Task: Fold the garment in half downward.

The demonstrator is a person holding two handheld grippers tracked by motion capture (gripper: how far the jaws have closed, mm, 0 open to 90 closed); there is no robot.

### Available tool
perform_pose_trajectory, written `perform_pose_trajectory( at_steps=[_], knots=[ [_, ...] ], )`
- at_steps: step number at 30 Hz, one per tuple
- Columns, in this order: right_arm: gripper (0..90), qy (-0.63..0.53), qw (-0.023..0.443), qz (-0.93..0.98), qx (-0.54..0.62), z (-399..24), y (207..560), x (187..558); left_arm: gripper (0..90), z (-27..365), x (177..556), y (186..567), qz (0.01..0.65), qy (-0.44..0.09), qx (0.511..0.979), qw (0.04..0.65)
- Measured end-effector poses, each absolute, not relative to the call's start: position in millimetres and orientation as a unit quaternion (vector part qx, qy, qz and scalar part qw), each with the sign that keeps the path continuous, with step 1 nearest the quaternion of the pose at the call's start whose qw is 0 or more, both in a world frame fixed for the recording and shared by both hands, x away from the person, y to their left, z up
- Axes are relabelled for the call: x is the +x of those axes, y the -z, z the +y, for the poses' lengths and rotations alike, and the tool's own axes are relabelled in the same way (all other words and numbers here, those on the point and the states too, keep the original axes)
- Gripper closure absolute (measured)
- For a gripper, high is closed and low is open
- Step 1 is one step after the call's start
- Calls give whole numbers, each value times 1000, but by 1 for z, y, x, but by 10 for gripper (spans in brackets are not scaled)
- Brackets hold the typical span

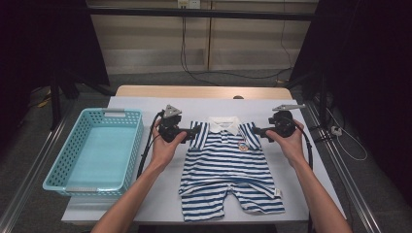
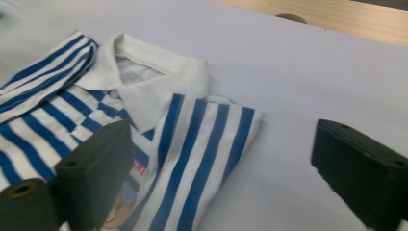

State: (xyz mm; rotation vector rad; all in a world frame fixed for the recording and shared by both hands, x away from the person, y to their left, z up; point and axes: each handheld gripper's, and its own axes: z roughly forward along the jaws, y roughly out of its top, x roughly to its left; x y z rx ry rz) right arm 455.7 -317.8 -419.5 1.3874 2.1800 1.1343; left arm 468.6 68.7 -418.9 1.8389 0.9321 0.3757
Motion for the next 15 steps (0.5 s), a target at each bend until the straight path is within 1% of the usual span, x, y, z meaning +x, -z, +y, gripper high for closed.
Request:
perform_pose_trajectory(
  at_steps=[1, 2, 3, 4, 6, 7, 11, 13, 15],
  knots=[
    [117, -391, 163, 764, 487, -317, 420, 459, 94, 72, 472, 419, 375, -164, 772, 487],
    [104, -386, 165, 763, 492, -317, 421, 463, 94, 69, 475, 421, 389, -161, 755, 504],
    [102, -387, 165, 763, 491, -317, 423, 467, 94, 71, 479, 420, 382, -164, 767, 489],
    [117, -383, 160, 763, 496, -318, 425, 470, 93, 67, 481, 422, 395, -159, 755, 499],
    [145, -372, 162, 760, 508, -318, 428, 477, 94, 68, 486, 423, 398, -160, 755, 495],
    [195, -371, 164, 759, 509, -319, 430, 480, 93, 68, 487, 423, 402, -159, 754, 496],
    [334, -372, 177, 761, 502, -319, 432, 492, 79, 69, 492, 426, 398, -166, 760, 486],
    [383, -357, 179, 769, 499, -316, 436, 497, 79, 69, 495, 428, 399, -156, 762, 485],
    [447, -353, 174, 777, 492, -314, 441, 503, 79, 69, 497, 429, 400, -160, 768, 473]
  ],
)
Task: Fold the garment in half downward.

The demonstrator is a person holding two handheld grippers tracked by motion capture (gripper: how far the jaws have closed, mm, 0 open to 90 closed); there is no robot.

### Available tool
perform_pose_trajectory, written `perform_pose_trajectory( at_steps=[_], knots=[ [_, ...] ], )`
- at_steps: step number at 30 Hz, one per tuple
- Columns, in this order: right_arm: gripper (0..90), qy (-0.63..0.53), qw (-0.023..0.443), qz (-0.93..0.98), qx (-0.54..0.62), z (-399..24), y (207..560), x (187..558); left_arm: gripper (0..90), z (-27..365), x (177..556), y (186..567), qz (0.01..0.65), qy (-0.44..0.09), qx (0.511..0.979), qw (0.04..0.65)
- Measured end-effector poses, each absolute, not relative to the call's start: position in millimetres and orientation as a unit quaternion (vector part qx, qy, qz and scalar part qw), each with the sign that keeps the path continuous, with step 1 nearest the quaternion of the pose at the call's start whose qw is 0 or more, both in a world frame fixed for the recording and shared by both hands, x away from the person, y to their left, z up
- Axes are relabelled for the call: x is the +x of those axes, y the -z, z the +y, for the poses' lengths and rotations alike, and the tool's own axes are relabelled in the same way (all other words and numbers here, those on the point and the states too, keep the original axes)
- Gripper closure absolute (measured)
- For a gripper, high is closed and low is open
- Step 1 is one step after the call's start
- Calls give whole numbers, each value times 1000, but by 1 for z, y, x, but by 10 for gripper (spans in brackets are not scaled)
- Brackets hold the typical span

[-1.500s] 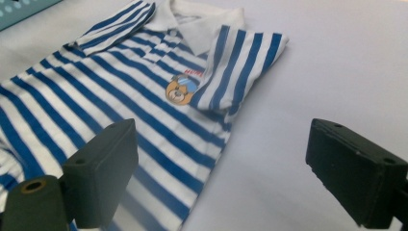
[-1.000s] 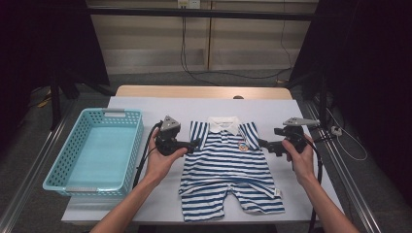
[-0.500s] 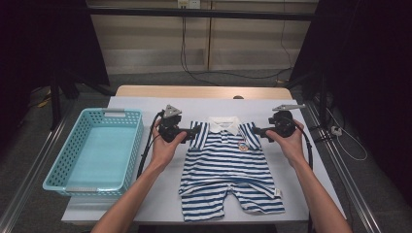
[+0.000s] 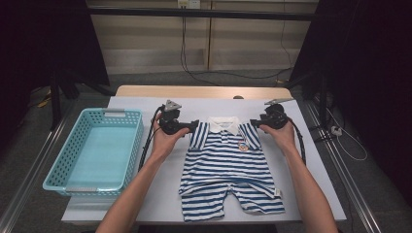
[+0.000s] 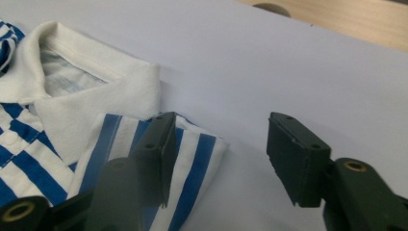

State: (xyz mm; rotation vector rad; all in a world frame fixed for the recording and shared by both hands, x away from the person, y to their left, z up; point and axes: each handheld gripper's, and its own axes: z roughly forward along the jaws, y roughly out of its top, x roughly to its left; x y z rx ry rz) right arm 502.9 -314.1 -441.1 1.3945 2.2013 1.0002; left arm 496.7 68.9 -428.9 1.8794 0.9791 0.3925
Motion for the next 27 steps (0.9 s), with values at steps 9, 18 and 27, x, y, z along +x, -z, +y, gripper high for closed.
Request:
perform_pose_trajectory(
  at_steps=[9, 18, 27],
  knots=[
    [656, -354, 148, 774, 503, -308, 452, 507, 126, 68, 502, 428, 405, -165, 769, 466],
    [719, -349, 146, 779, 499, -309, 458, 507, 295, 67, 509, 439, 416, -139, 781, 445],
    [848, -358, 126, 772, 510, -306, 458, 506, 448, 62, 518, 448, 428, -121, 786, 430]
  ],
)
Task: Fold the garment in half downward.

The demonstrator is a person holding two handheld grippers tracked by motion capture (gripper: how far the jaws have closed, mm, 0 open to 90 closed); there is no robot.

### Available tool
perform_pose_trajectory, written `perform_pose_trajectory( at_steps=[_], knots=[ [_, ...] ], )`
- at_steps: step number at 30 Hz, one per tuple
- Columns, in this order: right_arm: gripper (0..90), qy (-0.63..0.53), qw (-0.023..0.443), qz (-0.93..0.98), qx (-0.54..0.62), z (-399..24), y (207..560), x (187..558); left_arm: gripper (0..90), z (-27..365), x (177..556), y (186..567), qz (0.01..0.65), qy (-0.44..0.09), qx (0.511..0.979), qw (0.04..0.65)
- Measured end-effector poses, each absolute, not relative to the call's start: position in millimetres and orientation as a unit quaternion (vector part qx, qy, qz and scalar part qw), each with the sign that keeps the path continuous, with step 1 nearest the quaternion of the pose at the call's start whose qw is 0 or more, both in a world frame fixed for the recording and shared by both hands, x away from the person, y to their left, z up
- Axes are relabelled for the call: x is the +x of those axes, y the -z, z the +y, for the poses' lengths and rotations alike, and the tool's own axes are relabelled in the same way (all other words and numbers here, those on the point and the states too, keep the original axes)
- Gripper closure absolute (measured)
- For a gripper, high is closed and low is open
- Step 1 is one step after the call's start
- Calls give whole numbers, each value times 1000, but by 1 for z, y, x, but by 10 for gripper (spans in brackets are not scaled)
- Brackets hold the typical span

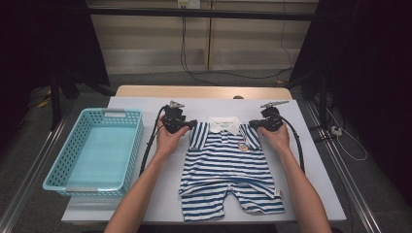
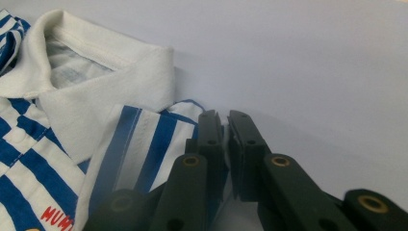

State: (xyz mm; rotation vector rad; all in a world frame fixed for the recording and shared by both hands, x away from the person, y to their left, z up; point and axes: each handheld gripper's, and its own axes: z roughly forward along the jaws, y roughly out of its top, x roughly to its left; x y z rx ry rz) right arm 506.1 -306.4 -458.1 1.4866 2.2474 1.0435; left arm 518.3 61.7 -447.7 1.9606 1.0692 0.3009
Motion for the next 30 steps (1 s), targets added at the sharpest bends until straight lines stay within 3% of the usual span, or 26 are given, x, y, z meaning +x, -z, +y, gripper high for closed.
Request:
perform_pose_trajectory(
  at_steps=[18, 19, 22, 23, 30],
  knots=[
    [854, -345, 148, 776, 507, -302, 457, 505, 642, 48, 527, 464, 427, -101, 800, 409],
    [855, -346, 150, 776, 505, -302, 458, 505, 650, 49, 528, 463, 407, -114, 816, 395],
    [856, -350, 150, 774, 506, -302, 458, 505, 750, 45, 527, 464, 399, -86, 814, 412],
    [856, -350, 149, 773, 507, -302, 458, 504, 781, 42, 526, 463, 406, -102, 811, 409],
    [862, -355, 135, 768, 516, -303, 458, 504, 844, 49, 527, 462, 400, -76, 818, 407]
  ],
)
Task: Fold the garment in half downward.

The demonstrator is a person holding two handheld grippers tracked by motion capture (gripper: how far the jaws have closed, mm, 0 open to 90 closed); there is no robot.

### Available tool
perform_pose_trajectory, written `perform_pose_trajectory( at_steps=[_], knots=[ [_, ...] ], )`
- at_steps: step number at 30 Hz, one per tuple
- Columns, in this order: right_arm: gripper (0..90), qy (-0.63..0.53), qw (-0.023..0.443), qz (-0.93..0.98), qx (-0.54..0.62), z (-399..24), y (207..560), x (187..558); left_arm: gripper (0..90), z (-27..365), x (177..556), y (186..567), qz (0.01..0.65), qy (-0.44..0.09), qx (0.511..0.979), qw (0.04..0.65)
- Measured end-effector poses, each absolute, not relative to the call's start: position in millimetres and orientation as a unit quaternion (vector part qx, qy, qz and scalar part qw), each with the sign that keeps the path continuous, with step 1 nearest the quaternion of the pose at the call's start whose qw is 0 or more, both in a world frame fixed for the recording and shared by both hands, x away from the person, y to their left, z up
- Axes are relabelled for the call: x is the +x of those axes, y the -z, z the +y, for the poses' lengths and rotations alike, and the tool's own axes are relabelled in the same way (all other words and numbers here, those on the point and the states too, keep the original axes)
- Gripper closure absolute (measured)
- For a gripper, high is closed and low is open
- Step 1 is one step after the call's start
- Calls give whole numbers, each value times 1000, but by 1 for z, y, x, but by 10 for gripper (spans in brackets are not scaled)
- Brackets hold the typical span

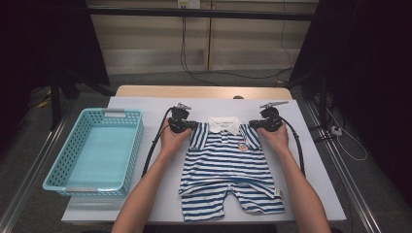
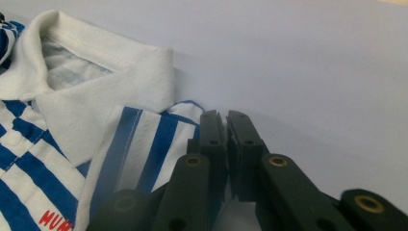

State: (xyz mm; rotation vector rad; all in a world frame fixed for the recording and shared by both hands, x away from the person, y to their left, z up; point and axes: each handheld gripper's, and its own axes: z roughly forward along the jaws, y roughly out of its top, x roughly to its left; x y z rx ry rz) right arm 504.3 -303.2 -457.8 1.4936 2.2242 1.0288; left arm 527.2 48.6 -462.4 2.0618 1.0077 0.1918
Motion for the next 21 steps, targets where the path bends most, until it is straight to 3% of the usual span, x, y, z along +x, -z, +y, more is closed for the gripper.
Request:
perform_pose_trajectory(
  at_steps=[21],
  knots=[
    [866, -417, 157, 744, 498, -311, 439, 503, 850, 61, 526, 441, 396, -103, 793, 451]
  ],
)
